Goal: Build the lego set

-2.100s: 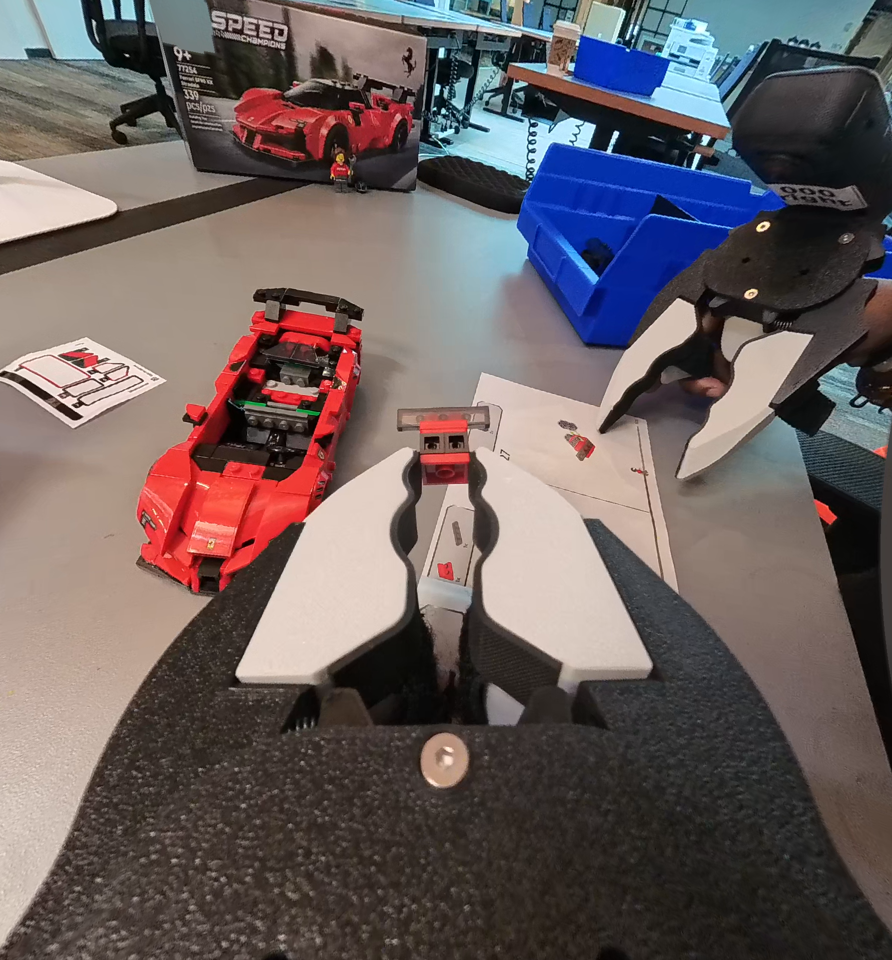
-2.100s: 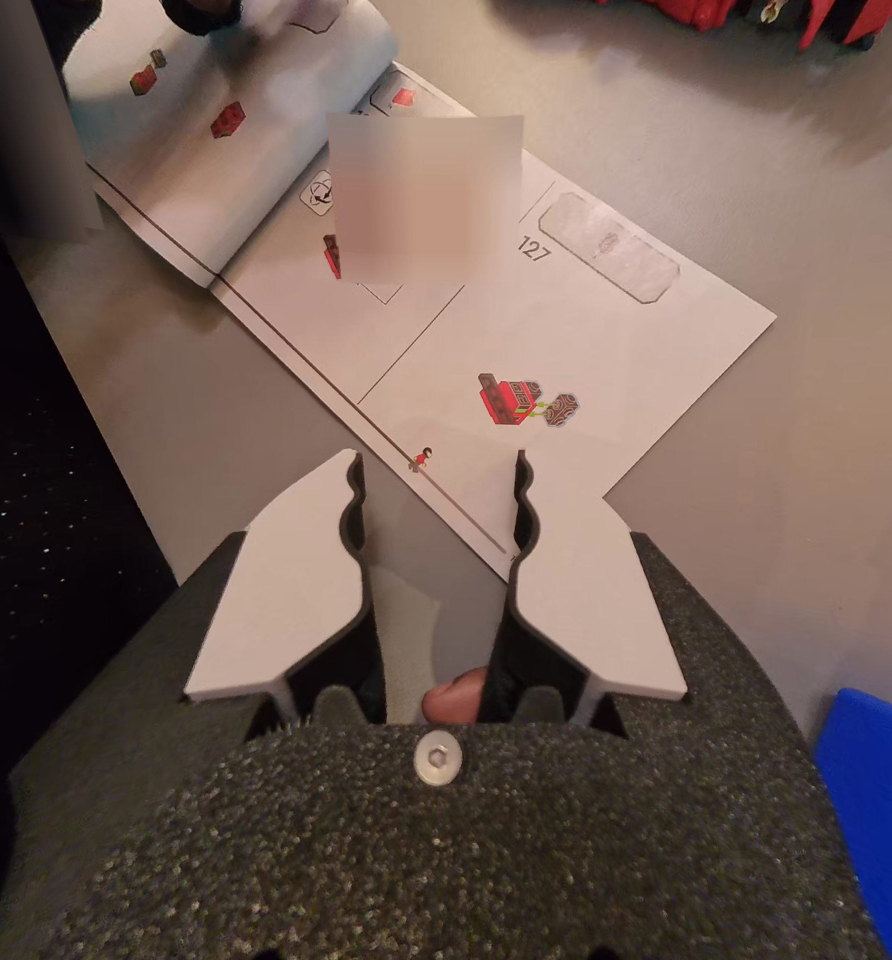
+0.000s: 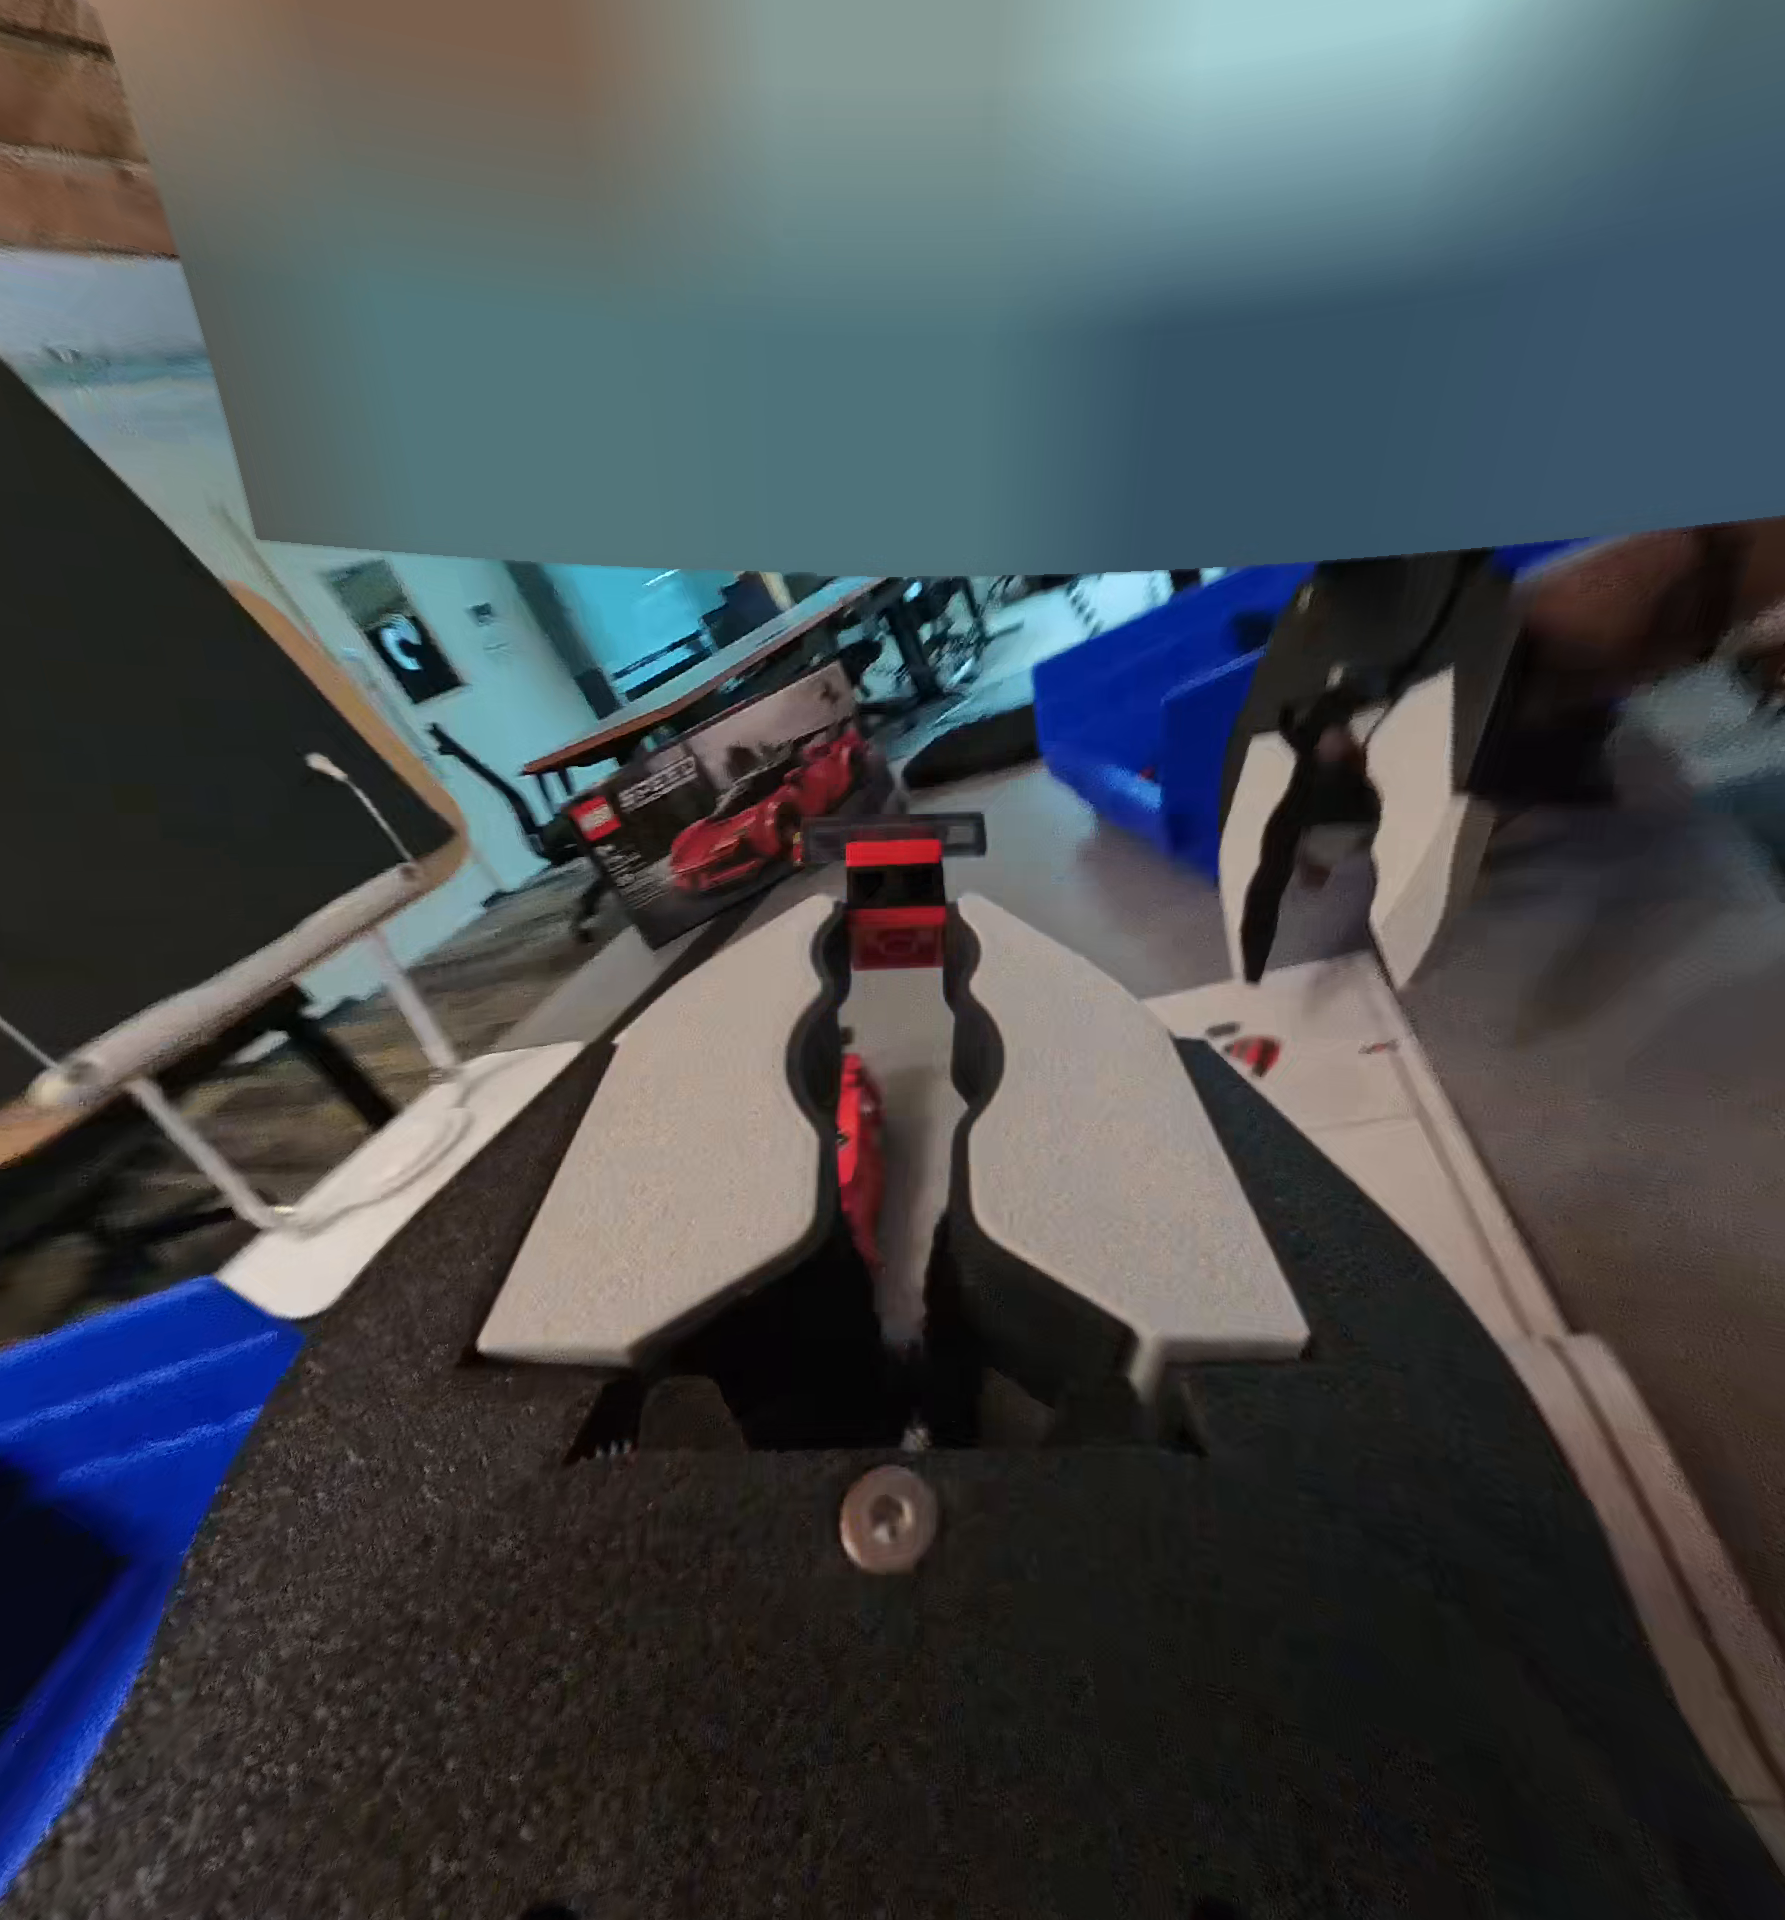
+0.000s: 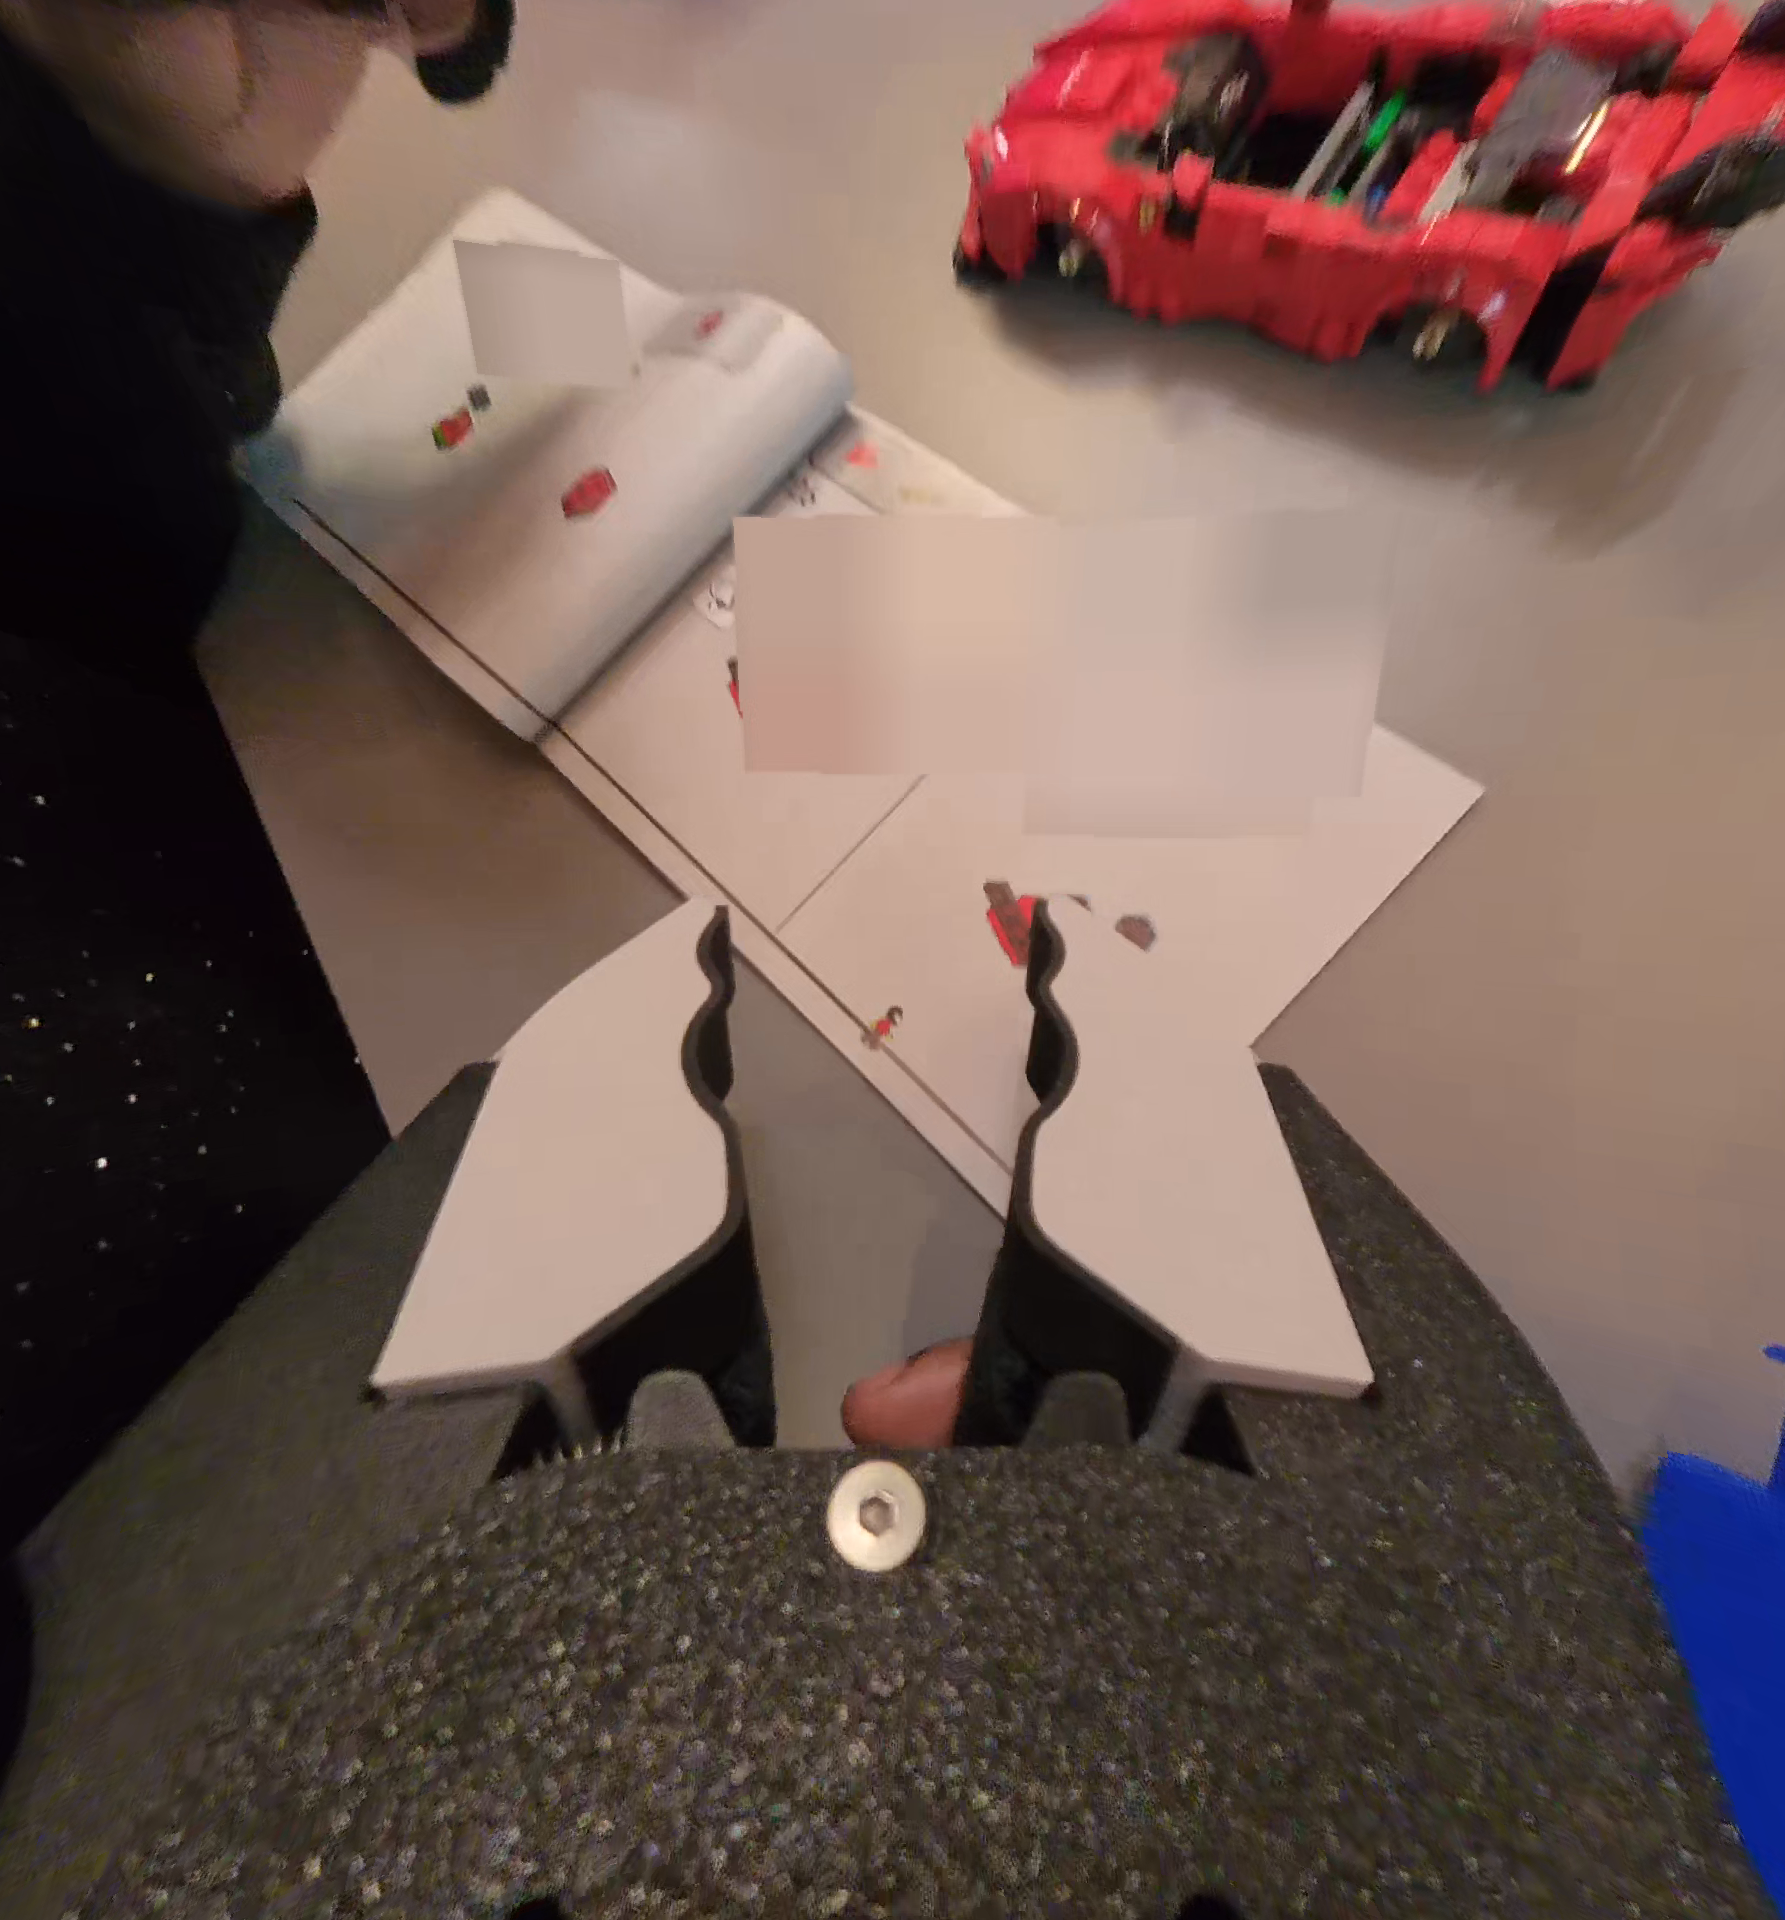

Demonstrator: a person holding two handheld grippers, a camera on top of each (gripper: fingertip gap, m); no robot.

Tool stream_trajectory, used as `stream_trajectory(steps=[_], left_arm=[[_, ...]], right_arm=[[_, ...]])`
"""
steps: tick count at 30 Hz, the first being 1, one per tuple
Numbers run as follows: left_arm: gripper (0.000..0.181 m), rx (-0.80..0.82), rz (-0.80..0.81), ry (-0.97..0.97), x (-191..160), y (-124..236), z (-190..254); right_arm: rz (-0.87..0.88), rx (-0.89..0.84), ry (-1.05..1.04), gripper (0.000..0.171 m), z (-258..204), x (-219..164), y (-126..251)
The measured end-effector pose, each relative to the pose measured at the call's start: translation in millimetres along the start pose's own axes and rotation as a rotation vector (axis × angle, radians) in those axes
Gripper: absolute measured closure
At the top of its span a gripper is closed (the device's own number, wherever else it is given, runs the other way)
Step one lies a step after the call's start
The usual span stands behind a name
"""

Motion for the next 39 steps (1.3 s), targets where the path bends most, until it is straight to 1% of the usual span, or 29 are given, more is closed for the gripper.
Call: stream_trajectory(steps=[1, 2, 4, 5, 7, 9, 10, 13, 15, 20, 23, 25, 27, 30, 33, 39], left_arm=[[0.165, -0.001, -0.012, -0.008, -1, -2, 2], [0.165, -0.011, -0.019, 0.030, -3, -4, 4], [0.165, 0.011, -0.030, 0.160, -9, -4, -3], [0.165, 0.035, -0.028, 0.233, -12, -3, -10], [0.165, 0.049, 0.003, 0.391, -16, 2, -22], [0.165, 0.053, 0.081, 0.556, -14, 10, -33], [0.165, 0.057, 0.121, 0.633, -14, 14, -38], [0.165, 0.087, 0.170, 0.783, -19, 23, -50], [0.165, 0.105, 0.151, 0.808, -24, 23, -53], [0.164, 0.076, 0.096, 0.807, -28, 17, -45], [0.164, 0.045, 0.057, 0.820, -32, 13, -40], [0.164, 0.006, 0.058, 0.837, -32, 11, -35], [0.164, -0.041, 0.067, 0.851, -29, 9, -31], [0.165, -0.118, 0.083, 0.863, -24, 6, -22], [0.165, -0.201, 0.137, 0.888, -15, 6, -16], [0.165, -0.231, 0.120, 0.877, -15, 6, -12]], right_arm=[[0.015, -0.012, 0.006, 0.117, 1, 6, 1], [0.028, -0.039, 0.006, 0.117, 4, 13, 1], [0.091, -0.138, -0.011, 0.112, 13, 35, 4], [0.158, -0.167, -0.011, 0.110, 14, 51, 5], [0.296, -0.112, 0.014, 0.101, -1, 85, 6], [0.377, -0.022, 0.029, 0.089, -18, 106, 7], [0.387, -0.037, 0.023, 0.087, -17, 110, 7], [0.356, -0.227, 0.032, 0.084, 8, 108, 11], [0.334, -0.260, 0.018, 0.086, 14, 105, 11], [0.263, -0.349, 0.035, 0.102, 30, 91, 10], [0.264, -0.337, 0.042, 0.114, 30, 89, 13], [0.269, -0.324, 0.042, 0.123, 30, 88, 17], [0.272, -0.331, 0.034, 0.127, 32, 87, 20], [0.275, -0.315, 0.023, 0.131, 33, 82, 18], [0.249, -0.320, 0.025, 0.131, 33, 78, 15], [0.241, -0.337, 0.043, 0.131, 33, 78, 16]])
Point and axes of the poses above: each gripper's, where its closed fingertips meet, y back along the fingers, x out of its top, z = x × y across the jaws, the point moved 2 cm from there along y, back along the fingers, and after that the axes turned 5 degrees about x, right-handed, at the moved point
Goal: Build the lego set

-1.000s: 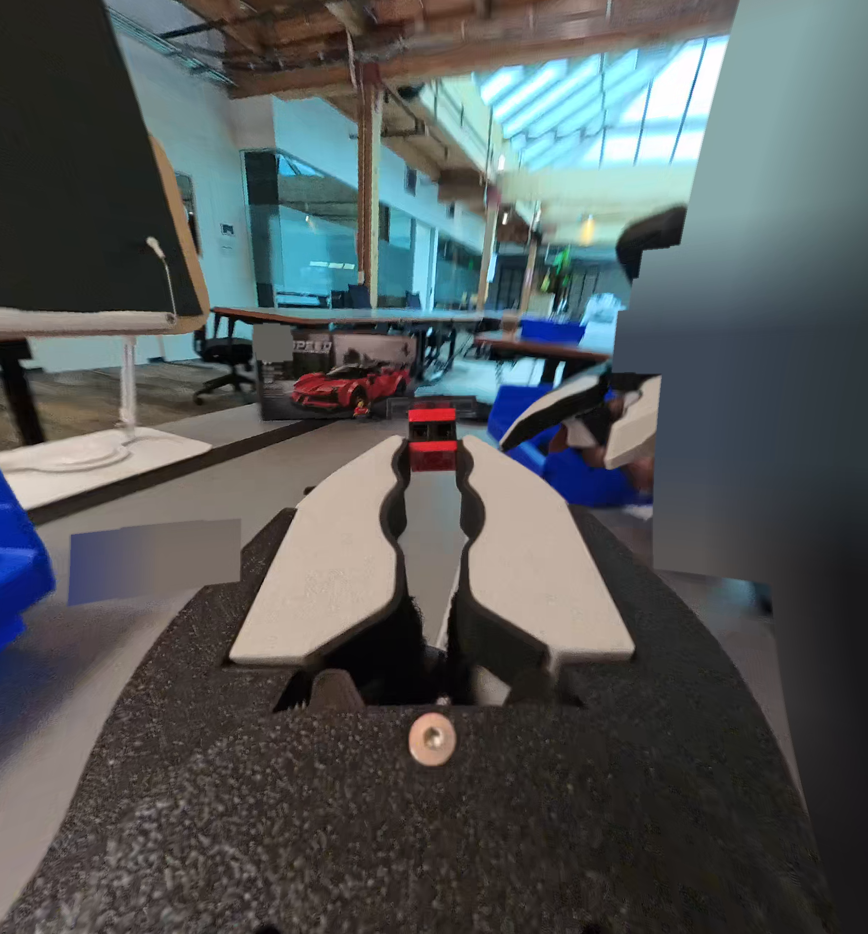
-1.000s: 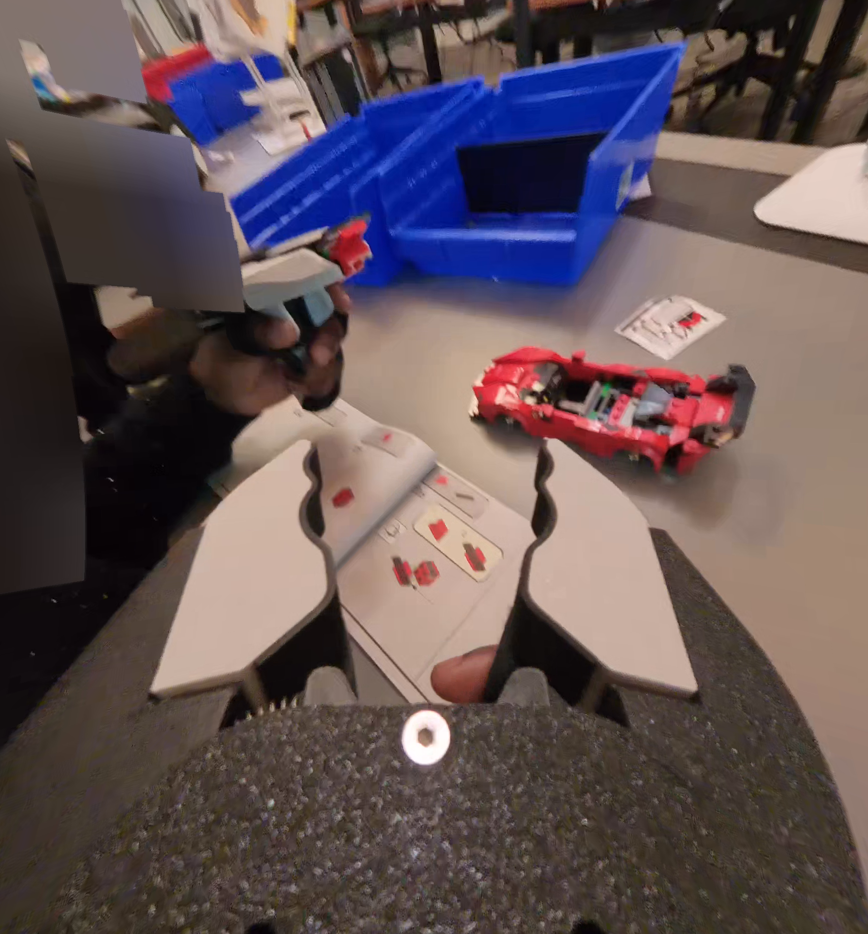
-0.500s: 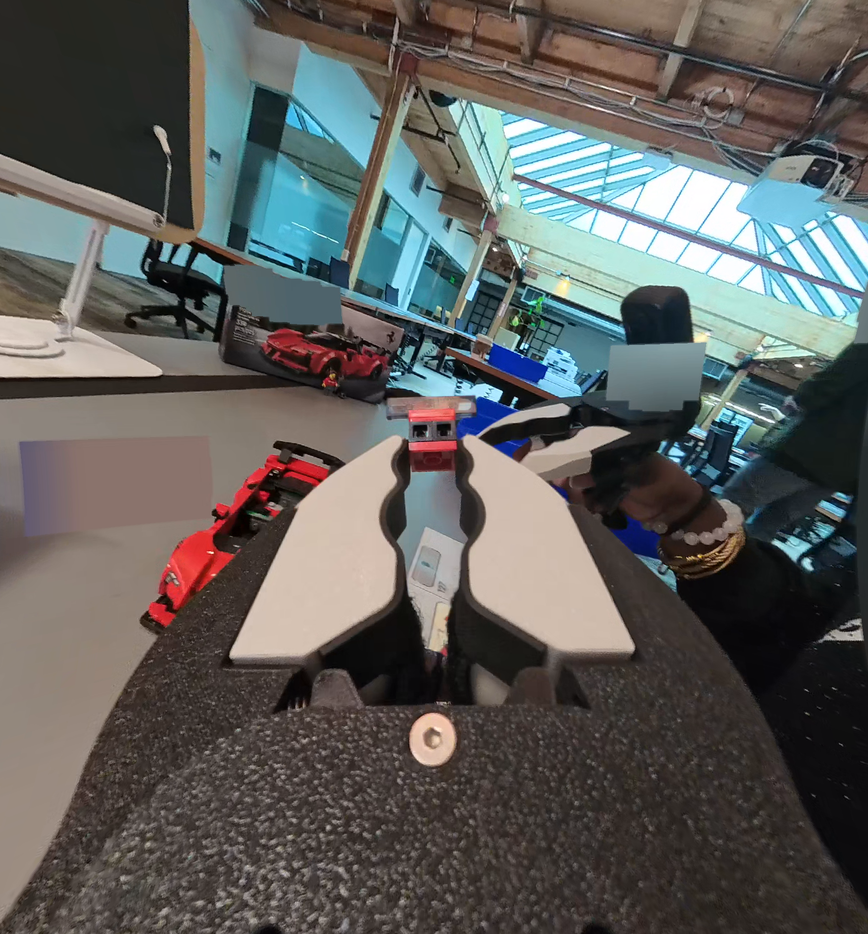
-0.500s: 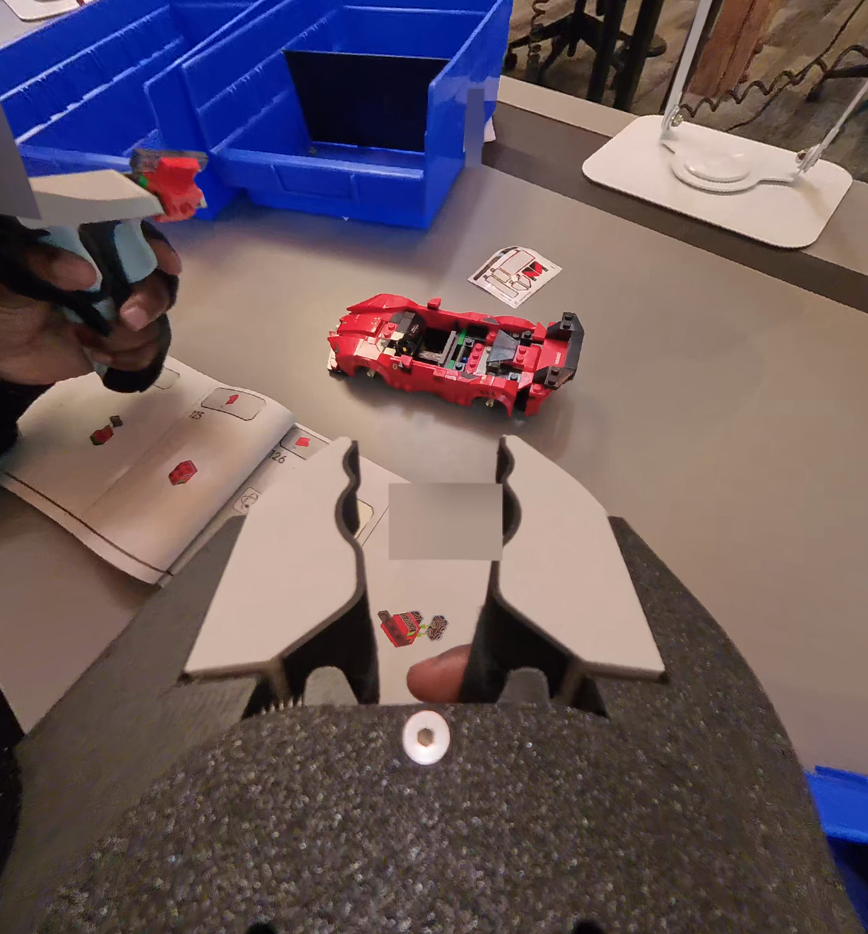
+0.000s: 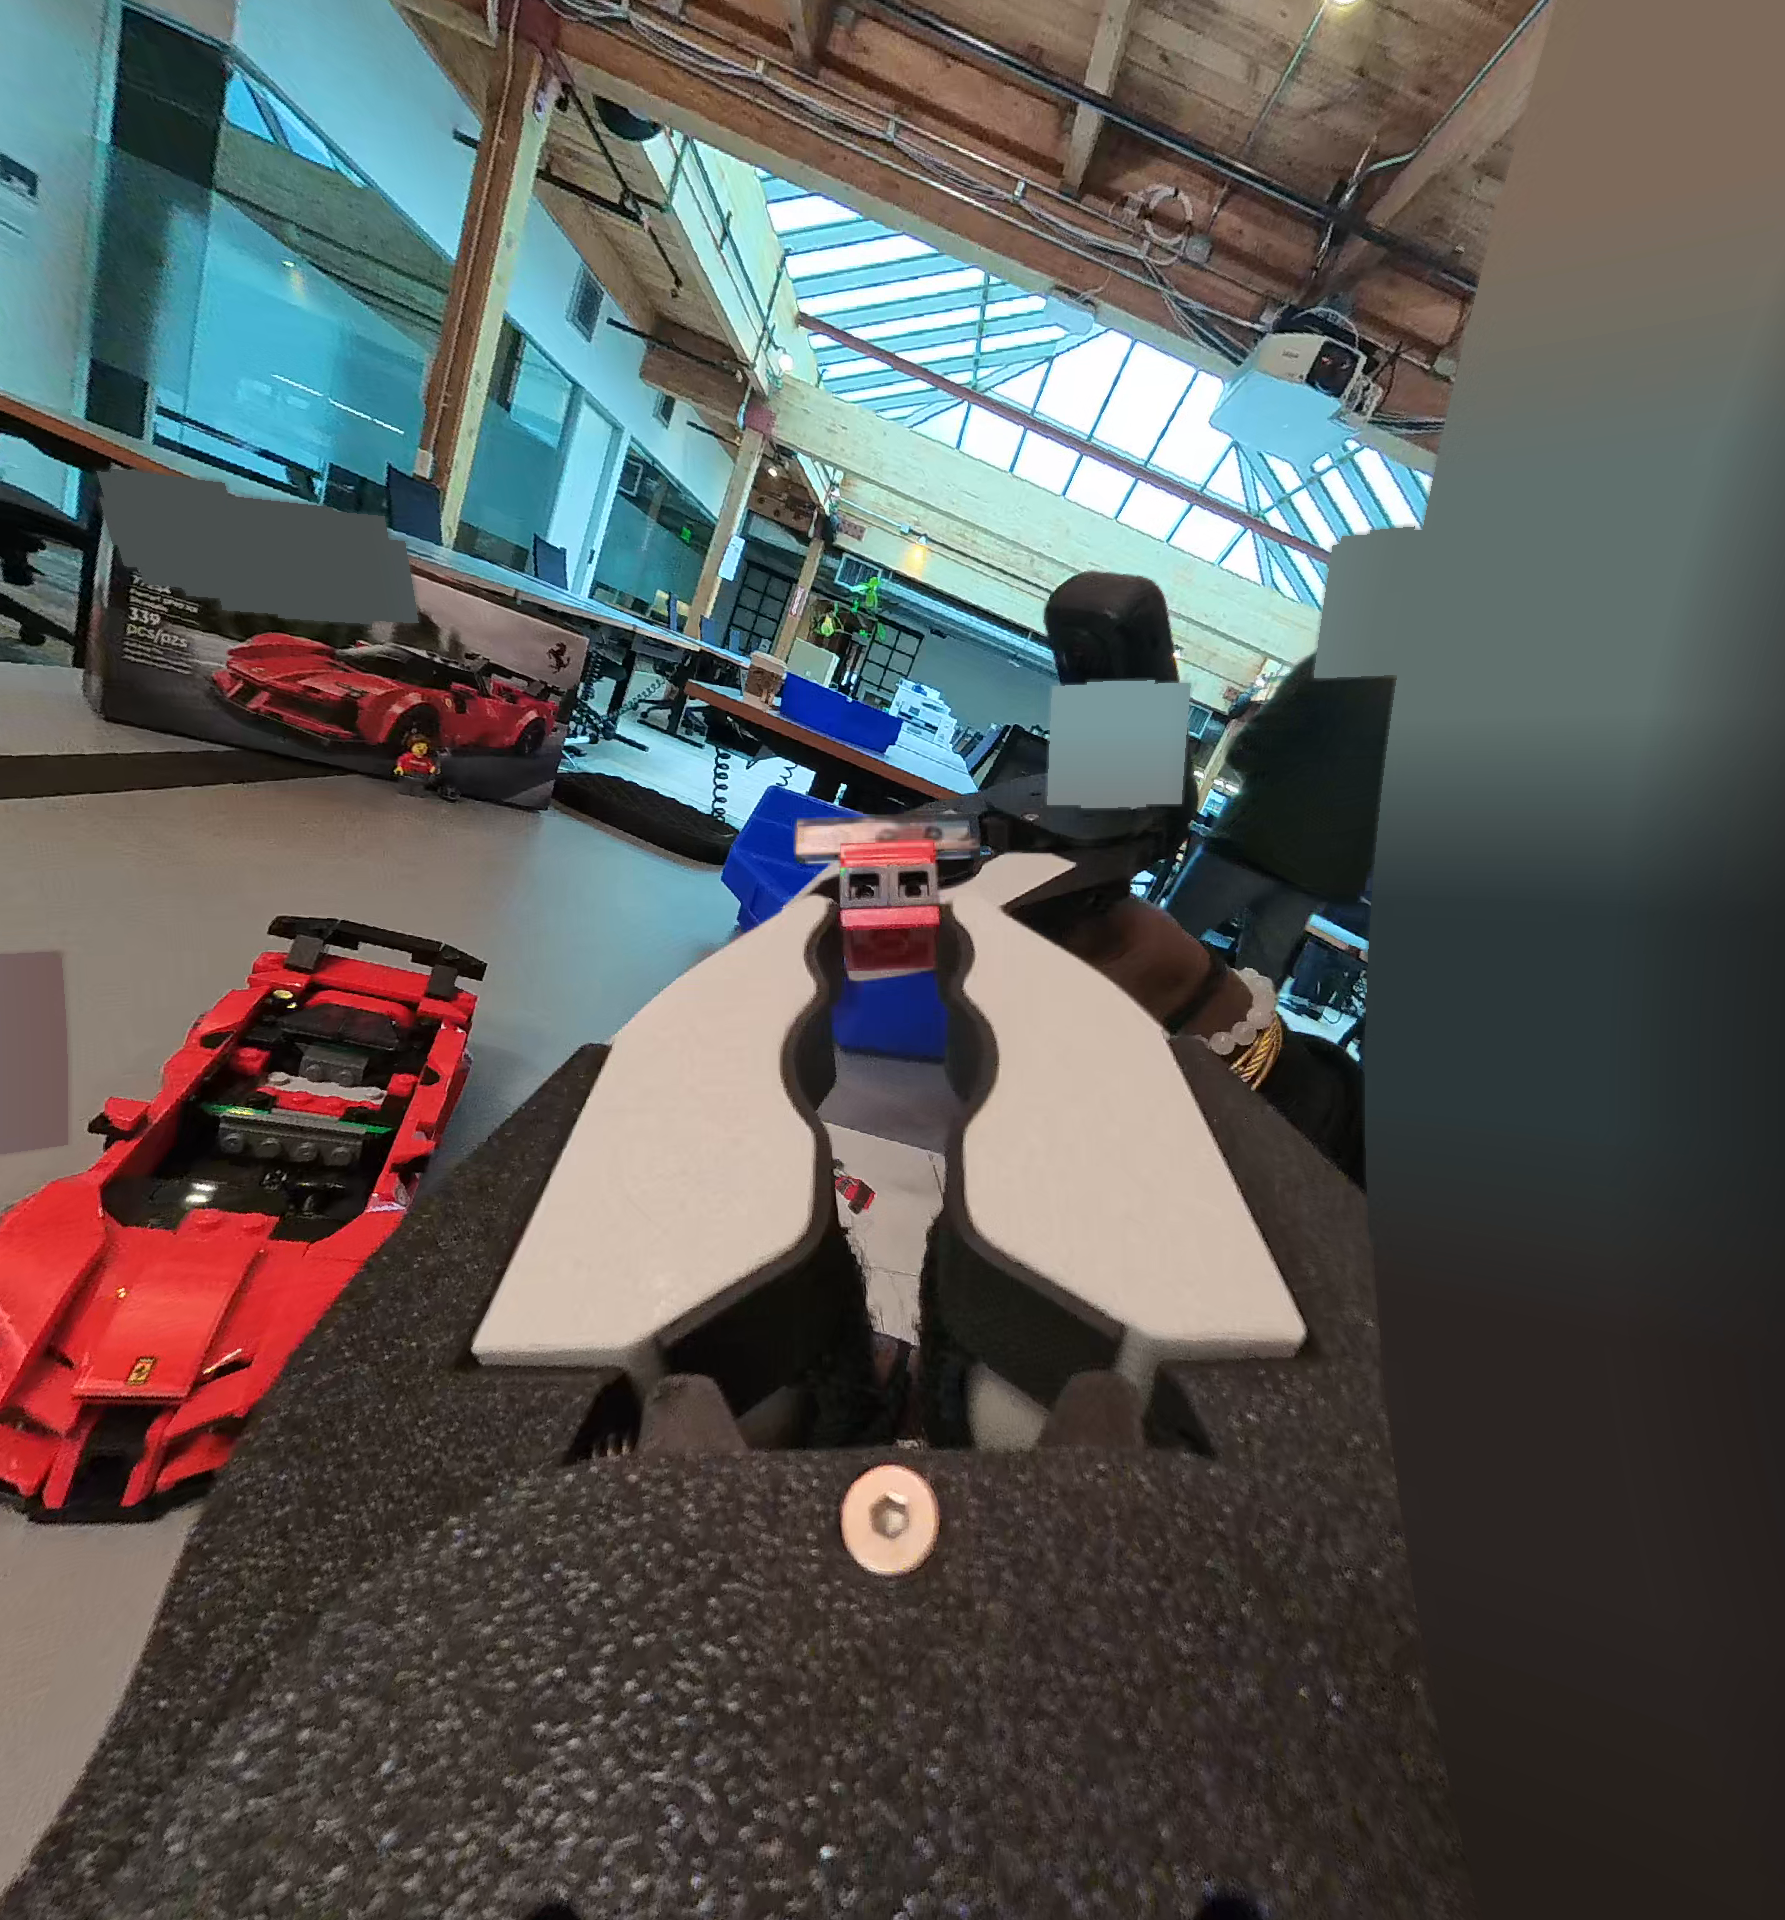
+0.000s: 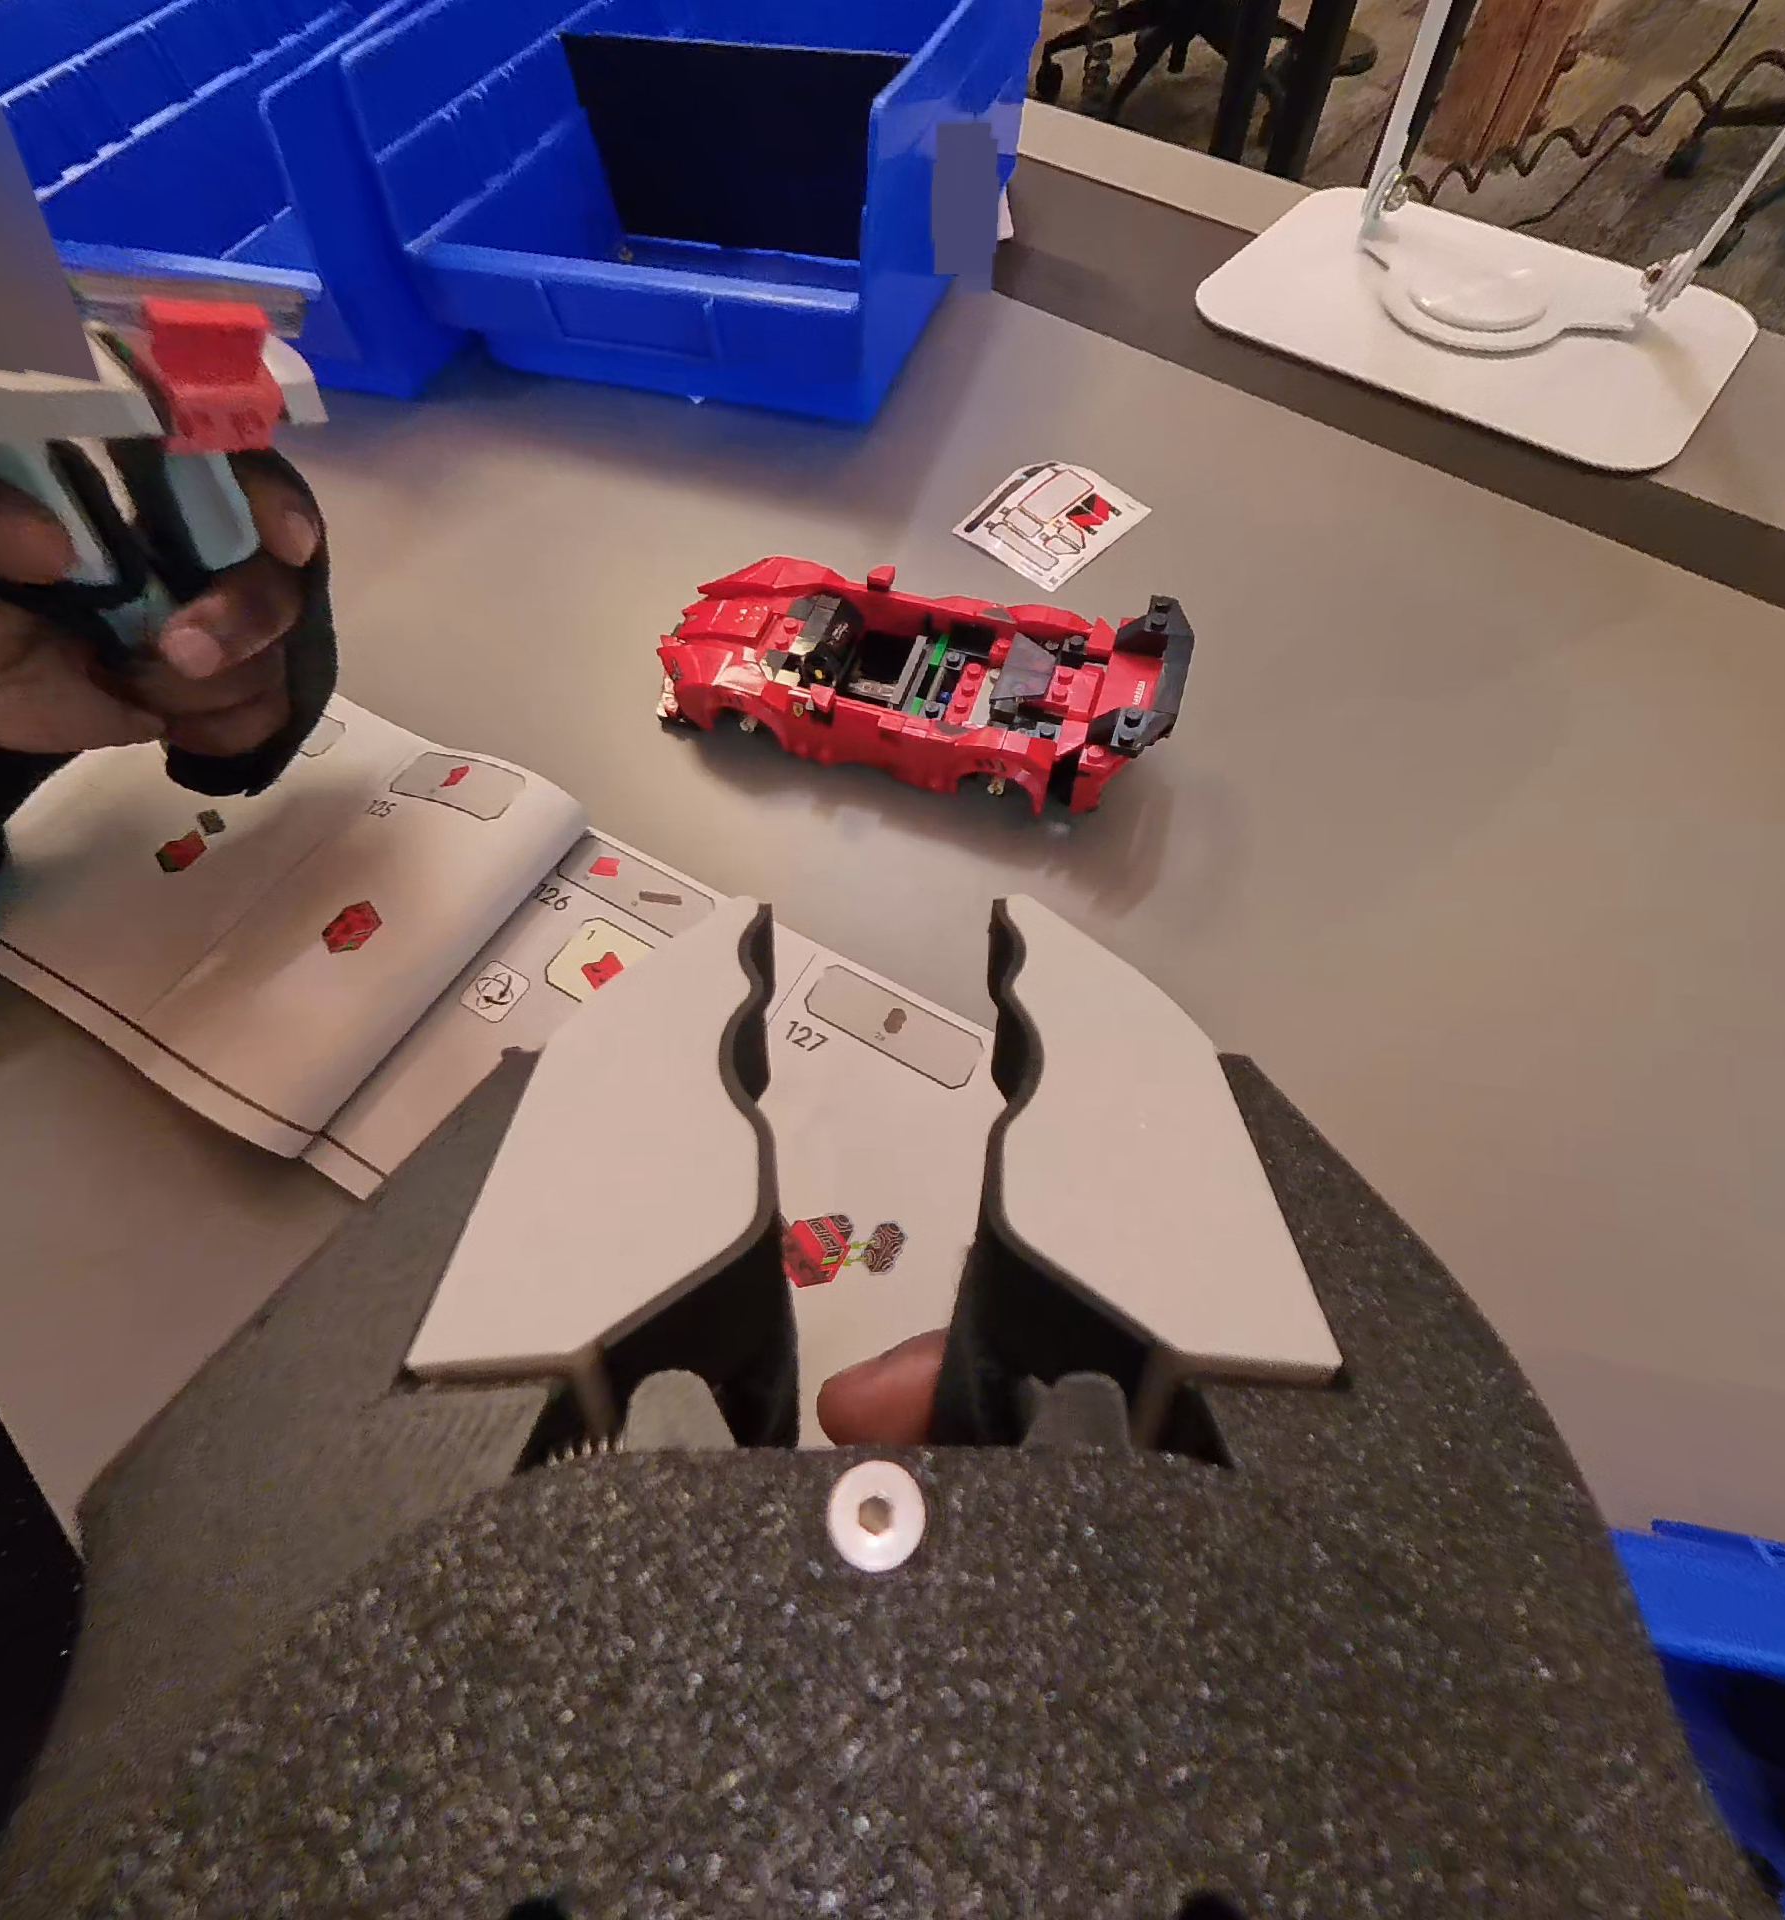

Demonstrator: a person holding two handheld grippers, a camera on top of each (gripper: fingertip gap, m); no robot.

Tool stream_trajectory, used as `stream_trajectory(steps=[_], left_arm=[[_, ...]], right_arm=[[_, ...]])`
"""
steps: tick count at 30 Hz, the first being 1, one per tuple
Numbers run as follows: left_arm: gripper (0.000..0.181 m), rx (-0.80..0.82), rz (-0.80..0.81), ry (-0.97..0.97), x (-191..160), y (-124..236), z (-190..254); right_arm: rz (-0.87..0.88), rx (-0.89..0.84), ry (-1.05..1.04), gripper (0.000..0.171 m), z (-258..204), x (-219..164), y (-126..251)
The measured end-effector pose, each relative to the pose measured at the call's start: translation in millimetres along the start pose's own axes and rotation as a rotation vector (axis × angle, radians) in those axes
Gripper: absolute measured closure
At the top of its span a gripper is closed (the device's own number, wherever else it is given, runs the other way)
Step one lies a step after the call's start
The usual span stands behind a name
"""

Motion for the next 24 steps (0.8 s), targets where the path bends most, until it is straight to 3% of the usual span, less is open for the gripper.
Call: stream_trajectory(steps=[3, 6, 10, 16, 19, 24], left_arm=[[0.165, 0.008, -0.036, -0.021, -5, -1, 0], [0.165, 0.042, -0.111, -0.066, -14, -2, -2], [0.165, 0.096, -0.256, -0.160, -32, -5, -7], [0.165, 0.045, -0.386, -0.227, -53, -9, 0], [0.165, 0.014, -0.469, -0.269, -66, -9, 3], [0.165, -0.188, -0.578, -0.353, -74, -7, 17]], right_arm=[[0.027, 0.051, 0.033, 0.135, -8, 4, 2], [0.085, 0.217, 0.121, 0.143, -30, 10, 8], [0.037, 0.374, 0.194, 0.171, -45, -4, 9], [-0.054, 0.415, 0.198, 0.171, -49, -29, 3], [-0.089, 0.482, 0.241, 0.163, -58, -39, 2], [-0.153, 0.538, 0.326, 0.152, -68, -52, -3]])
Point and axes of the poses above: each gripper's, where its closed fingertips meet, y back along the fingers, x out of its top, z = x × y across the jaws, the point moved 2 cm from there along y, back along the fingers, and after that the axes turned 5 degrees about x, right-handed, at the moved point
